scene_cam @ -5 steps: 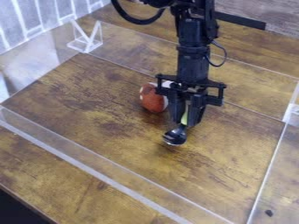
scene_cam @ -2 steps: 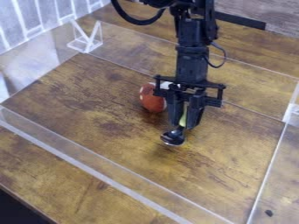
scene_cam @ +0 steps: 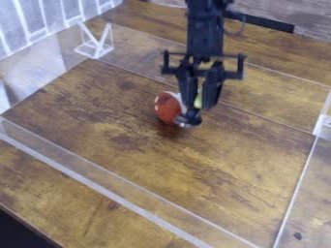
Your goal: Move the green spoon to the left
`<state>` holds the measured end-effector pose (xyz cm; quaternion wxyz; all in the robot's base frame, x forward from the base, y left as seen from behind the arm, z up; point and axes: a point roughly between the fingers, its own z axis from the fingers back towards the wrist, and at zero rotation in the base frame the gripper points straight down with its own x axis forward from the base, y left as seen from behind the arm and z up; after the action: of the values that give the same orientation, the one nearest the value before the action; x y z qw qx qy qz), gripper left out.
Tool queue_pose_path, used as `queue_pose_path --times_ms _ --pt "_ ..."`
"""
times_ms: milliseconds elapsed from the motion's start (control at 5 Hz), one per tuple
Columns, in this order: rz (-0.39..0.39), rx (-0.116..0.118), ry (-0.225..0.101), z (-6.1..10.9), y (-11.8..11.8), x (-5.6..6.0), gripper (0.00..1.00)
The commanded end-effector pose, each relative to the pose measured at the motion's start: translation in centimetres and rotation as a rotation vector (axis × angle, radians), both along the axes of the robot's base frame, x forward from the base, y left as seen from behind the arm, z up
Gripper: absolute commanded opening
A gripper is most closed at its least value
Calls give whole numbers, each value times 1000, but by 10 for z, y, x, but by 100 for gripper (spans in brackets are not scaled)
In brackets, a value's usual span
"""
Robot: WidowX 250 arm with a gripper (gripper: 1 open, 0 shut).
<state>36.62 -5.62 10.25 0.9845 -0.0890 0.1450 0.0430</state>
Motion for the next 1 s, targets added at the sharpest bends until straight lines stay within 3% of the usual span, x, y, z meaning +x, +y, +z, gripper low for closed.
queue_pose_path --times_ms 0,200,800 --pt "41 -20 -160 73 26 3 0" --pt "59 -40 -198 79 39 3 0" --pt "30 -50 -235 73 46 -1 0"
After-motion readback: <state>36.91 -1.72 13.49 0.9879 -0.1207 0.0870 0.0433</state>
